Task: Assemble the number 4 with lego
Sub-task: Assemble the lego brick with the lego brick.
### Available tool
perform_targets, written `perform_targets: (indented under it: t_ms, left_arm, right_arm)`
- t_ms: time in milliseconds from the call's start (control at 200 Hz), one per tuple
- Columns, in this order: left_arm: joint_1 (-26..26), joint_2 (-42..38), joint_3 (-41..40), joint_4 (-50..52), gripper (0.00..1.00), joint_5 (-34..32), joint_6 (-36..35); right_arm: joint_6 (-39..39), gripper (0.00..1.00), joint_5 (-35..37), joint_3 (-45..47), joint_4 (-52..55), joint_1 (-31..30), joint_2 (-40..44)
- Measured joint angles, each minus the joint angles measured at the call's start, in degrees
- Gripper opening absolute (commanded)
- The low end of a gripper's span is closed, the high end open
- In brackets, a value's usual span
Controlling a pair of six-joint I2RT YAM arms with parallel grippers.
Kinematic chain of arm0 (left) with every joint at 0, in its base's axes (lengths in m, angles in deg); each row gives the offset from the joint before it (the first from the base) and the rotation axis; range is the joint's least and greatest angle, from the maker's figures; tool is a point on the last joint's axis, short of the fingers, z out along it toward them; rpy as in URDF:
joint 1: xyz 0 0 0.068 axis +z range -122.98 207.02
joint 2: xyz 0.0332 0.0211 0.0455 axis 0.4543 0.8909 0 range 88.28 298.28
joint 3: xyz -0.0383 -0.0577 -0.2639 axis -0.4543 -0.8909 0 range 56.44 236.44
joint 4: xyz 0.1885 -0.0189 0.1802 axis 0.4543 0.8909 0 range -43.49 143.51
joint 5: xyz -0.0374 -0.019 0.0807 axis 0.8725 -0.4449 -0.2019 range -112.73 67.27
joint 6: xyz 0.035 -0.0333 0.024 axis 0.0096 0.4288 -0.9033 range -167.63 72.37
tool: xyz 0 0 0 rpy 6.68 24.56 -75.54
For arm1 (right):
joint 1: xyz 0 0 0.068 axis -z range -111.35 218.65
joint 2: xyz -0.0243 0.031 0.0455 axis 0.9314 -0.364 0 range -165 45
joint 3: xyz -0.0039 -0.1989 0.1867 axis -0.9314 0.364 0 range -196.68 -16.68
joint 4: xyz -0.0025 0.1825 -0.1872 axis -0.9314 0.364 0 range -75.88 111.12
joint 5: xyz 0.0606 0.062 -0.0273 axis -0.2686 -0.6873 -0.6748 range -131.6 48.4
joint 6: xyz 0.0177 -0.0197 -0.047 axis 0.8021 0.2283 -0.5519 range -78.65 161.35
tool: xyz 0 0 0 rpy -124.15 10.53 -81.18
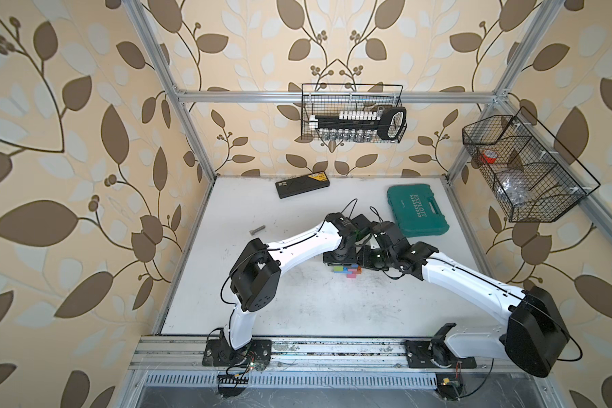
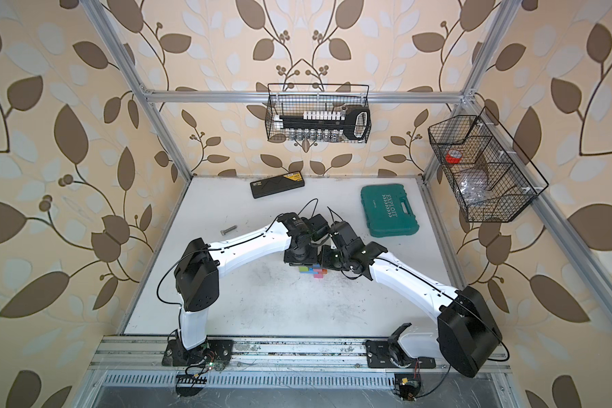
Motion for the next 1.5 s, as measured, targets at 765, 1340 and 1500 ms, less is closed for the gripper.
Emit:
perform_targets:
  t_ms: [765, 1340, 1500]
  left_arm:
    - [-0.7, 1.6, 2.2, 1.5, 0.39, -0.7, -1.2]
    - [-0.7, 1.4, 1.5, 1.8, 0.72, -1.3, -1.2]
    - [-0.7, 0.3, 1.2, 1.5, 0.76, -1.8, -1.3]
  right_arm:
    - [1.0, 0.17, 0.0, 2.5, -1.8, 0.0, 2.2]
    - [1.2, 0.17, 0.7, 2.8, -0.9, 0.3, 3.0]
    - [1.2, 0.17, 0.8, 2.8, -0.9, 0.3, 3.0]
